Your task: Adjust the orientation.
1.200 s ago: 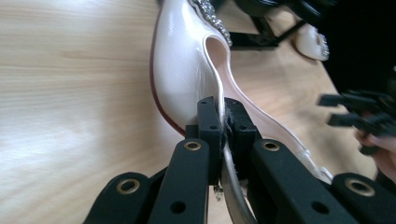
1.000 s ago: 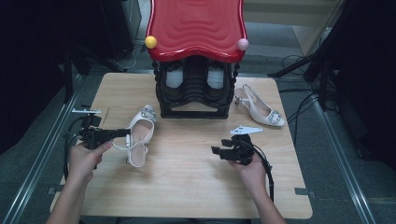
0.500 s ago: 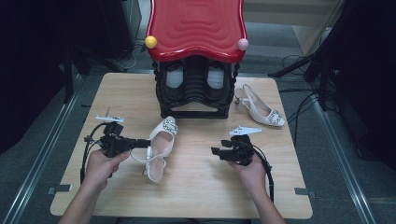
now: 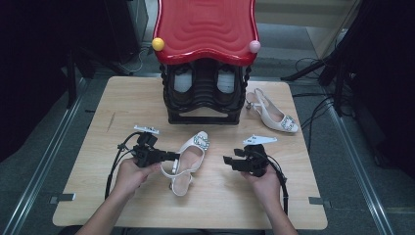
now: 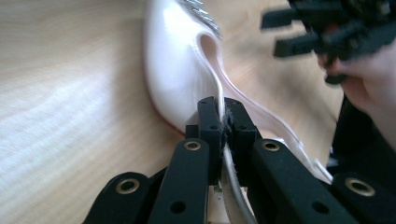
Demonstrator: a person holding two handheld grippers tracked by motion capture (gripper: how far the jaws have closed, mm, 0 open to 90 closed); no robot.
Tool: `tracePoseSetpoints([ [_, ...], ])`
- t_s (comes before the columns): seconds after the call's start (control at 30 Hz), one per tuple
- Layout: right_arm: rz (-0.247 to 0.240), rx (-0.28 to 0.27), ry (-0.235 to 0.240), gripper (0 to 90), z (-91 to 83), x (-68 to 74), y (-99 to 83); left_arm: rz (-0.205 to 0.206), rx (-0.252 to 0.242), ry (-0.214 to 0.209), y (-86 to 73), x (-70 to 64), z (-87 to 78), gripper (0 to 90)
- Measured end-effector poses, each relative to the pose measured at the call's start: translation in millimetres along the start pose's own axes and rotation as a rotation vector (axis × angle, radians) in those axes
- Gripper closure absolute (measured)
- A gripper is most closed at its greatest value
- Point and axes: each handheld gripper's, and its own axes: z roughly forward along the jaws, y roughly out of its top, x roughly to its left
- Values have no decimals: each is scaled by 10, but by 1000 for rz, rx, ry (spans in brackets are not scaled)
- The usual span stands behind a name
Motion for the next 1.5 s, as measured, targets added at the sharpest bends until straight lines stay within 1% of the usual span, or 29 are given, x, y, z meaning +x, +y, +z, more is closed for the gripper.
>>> tracePoseSetpoints([
  [0.03,-3,1,-1,415,-6,6,-5,16,11,42,3,1,2,876],
  [0.07,-4,-2,-6,416,-11,15,-10,20,18,72,2,18,5,876],
  [0.1,-4,-6,-2,416,-16,19,-19,13,22,77,-8,37,10,875],
  [0.13,-3,-6,0,416,-16,21,-25,13,26,92,-19,47,23,875],
  [0.2,-5,-1,-1,418,-8,26,-33,34,49,114,-38,55,63,874],
  [0.27,-4,0,2,420,7,39,-32,19,43,98,-48,52,73,871],
  [0.33,-10,-1,6,423,27,59,-27,38,46,101,-57,42,77,866],
  [0.4,-15,2,16,425,56,86,-19,42,42,93,-64,48,73,849],
  [0.47,-20,8,21,430,87,121,-16,38,48,86,-56,48,61,817],
  [0.5,-28,9,26,432,101,142,-16,51,52,86,-48,33,42,795],
  [0.53,-31,14,25,436,109,168,-16,70,47,89,-42,9,13,766],
  [0.6,-54,13,28,436,125,204,-16,89,39,70,-23,-50,-79,709],
  [0.67,-61,13,29,437,142,227,-8,113,15,74,-4,-113,-210,687],
  [0.73,-53,8,28,441,148,248,6,123,-13,58,6,-148,-341,659],
  [0.77,-58,4,28,441,148,256,14,122,-27,60,2,-163,-394,655],
  [0.8,-61,4,28,444,142,266,20,133,-33,73,-5,-168,-435,655],
  [0.87,-72,7,28,448,143,275,24,148,-37,86,-22,-158,-502,659],
  [0.97,-65,13,31,451,162,263,33,149,-26,84,-48,-113,-578,765],
  [1.0,-57,12,34,453,171,259,40,149,-25,98,-59,-98,-593,802],
  [1.03,-51,5,38,462,179,258,46,152,-21,106,-72,-77,-601,836],
  [1.07,-46,1,44,476,183,263,50,151,-15,124,-89,-55,-595,862],
  [1.1,-45,-1,50,493,188,272,54,149,-9,137,-110,-27,-582,867],
  [1.17,-55,-3,56,541,196,291,52,124,4,135,-156,26,-544,871],
  [1.2,-54,1,67,562,199,301,52,116,13,137,-184,46,-519,871],
  [1.3,-58,-13,82,627,194,318,63,103,15,141,-232,64,-467,865],
  [1.37,-48,-17,93,673,197,325,74,103,28,129,-247,72,-416,865],
  [1.43,-31,-17,112,740,214,334,82,111,41,134,-249,67,-354,866],
  [1.47,-26,-10,122,763,232,343,86,108,42,134,-250,65,-331,866],
  [1.5,-23,-3,133,795,259,357,91,99,38,121,-255,63,-309,866],
])
